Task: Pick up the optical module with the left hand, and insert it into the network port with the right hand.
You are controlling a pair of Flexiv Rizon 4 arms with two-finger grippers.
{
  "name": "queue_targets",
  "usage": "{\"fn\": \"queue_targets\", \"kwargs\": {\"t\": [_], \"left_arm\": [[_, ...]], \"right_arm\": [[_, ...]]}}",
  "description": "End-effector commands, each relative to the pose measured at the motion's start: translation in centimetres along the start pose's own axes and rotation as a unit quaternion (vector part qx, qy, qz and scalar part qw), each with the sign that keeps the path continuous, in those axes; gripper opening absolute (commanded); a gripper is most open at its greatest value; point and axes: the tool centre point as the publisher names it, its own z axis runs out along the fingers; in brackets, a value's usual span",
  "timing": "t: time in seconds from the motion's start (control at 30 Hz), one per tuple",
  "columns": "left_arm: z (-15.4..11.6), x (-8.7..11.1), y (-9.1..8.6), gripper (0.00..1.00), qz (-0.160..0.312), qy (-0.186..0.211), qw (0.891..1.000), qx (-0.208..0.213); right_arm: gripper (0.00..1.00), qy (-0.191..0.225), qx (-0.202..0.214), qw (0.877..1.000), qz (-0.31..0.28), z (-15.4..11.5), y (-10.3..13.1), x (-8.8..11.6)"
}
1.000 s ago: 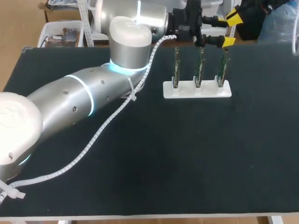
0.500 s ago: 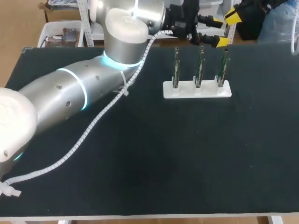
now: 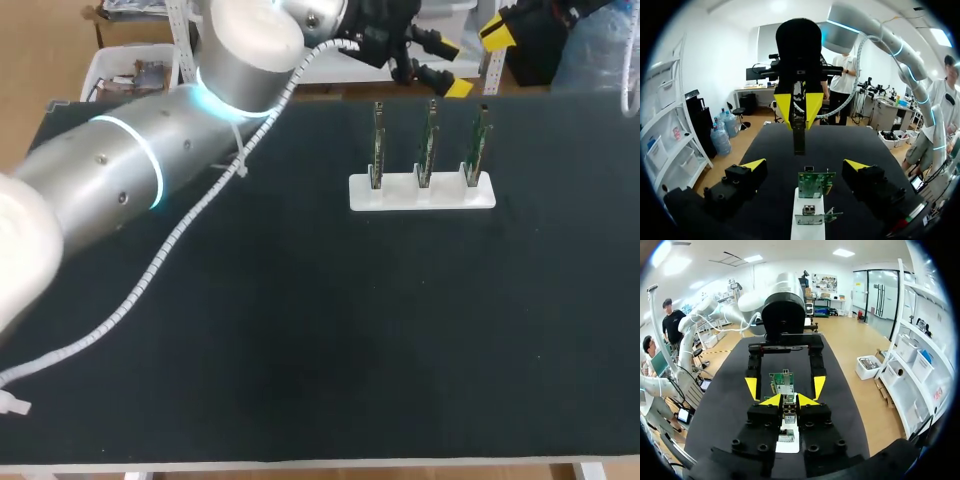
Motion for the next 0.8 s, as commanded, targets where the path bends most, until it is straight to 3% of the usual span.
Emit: {"fn": "queue_targets", "kwargs": {"t": [0.03,0.8], "left_arm": [[-0.28,0.01,0.78,1.0,-0.003,0.026,0.985,0.168],[0.47,0.13,0.56,1.0,0.005,0.028,0.983,0.182]], "right_arm": [[0.0,0.0,-0.161,0.987,0.0,-0.08,-0.84,-0.1],[0.0,0.0,-0.16,0.987,0.003,-0.01,-0.96,0.01]]}}
